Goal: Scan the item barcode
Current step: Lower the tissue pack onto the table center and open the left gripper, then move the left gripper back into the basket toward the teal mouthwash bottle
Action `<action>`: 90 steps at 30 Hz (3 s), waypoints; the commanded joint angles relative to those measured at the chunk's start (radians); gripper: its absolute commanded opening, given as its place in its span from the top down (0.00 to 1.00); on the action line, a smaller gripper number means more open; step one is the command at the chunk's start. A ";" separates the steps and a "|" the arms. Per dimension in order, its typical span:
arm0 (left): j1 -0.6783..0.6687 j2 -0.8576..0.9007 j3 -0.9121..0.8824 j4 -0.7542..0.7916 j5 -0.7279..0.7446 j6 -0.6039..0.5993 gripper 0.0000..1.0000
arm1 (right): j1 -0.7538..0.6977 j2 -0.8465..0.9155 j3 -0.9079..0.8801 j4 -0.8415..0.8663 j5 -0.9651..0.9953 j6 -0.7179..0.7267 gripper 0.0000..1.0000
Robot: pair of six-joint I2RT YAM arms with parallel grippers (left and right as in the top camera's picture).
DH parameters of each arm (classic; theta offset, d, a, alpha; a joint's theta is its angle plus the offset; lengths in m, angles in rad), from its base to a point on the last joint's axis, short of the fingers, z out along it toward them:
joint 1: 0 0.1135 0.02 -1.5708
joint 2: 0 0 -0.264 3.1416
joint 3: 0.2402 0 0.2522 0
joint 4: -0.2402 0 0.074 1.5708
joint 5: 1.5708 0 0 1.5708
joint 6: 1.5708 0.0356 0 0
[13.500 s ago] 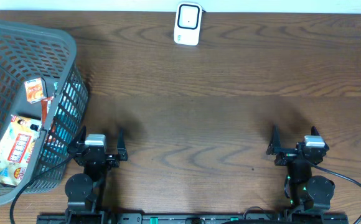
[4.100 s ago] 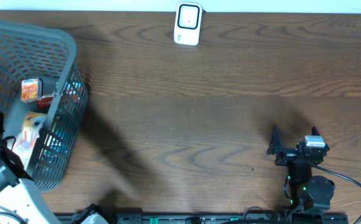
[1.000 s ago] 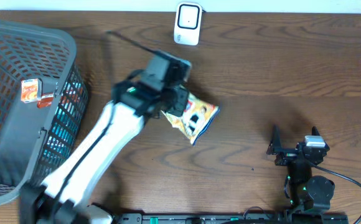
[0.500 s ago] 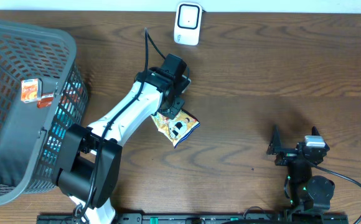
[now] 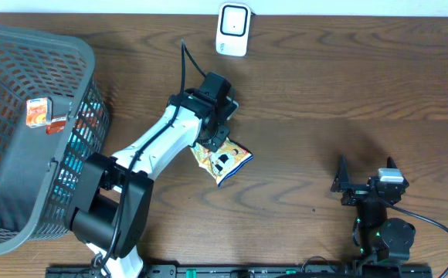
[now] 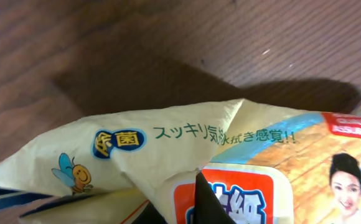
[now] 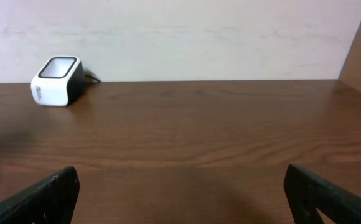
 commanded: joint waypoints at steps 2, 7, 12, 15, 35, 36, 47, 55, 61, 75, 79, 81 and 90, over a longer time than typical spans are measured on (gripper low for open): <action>0.004 0.015 -0.063 0.034 0.009 0.009 0.85 | 0.005 -0.005 -0.001 -0.003 0.001 0.013 0.01; 0.004 0.015 -0.085 0.019 0.005 0.010 0.11 | 0.005 -0.005 -0.001 -0.003 0.001 0.013 0.01; 0.008 -0.022 -0.048 -0.040 -0.044 -0.008 0.03 | 0.005 -0.005 -0.001 -0.003 0.001 0.013 0.01; 0.027 -0.083 0.025 -0.119 -0.044 -0.029 0.02 | 0.005 -0.005 -0.001 -0.003 0.001 0.013 0.01; 0.255 -0.632 0.224 -0.045 0.058 -0.173 0.03 | 0.005 -0.005 -0.001 -0.003 0.001 0.013 0.01; 0.297 -0.640 0.224 -0.039 0.058 -0.187 0.07 | 0.005 -0.005 -0.001 -0.003 0.001 0.013 0.01; 0.491 -0.658 0.249 0.021 0.058 -0.299 0.93 | 0.005 -0.005 -0.001 -0.003 0.001 0.013 0.01; 0.681 -0.677 0.257 0.106 0.058 -0.430 0.88 | 0.005 -0.005 -0.001 -0.003 0.001 0.013 0.01; 0.858 -0.658 0.257 0.119 0.057 -0.519 0.88 | 0.005 -0.005 -0.001 -0.003 0.001 0.013 0.01; 1.165 -0.325 0.257 -0.339 0.061 -0.773 0.88 | 0.005 -0.005 -0.001 -0.003 0.001 0.013 0.01; 1.160 -0.222 0.255 -0.340 0.138 -0.525 0.39 | 0.005 -0.005 -0.001 -0.003 0.001 0.013 0.01; 1.155 -0.196 0.243 -0.332 0.148 -0.473 0.14 | 0.005 -0.005 -0.001 -0.003 0.001 0.013 0.01; 1.155 -0.158 0.140 -0.304 0.182 -0.079 0.12 | 0.005 -0.005 -0.001 -0.003 0.001 0.013 0.01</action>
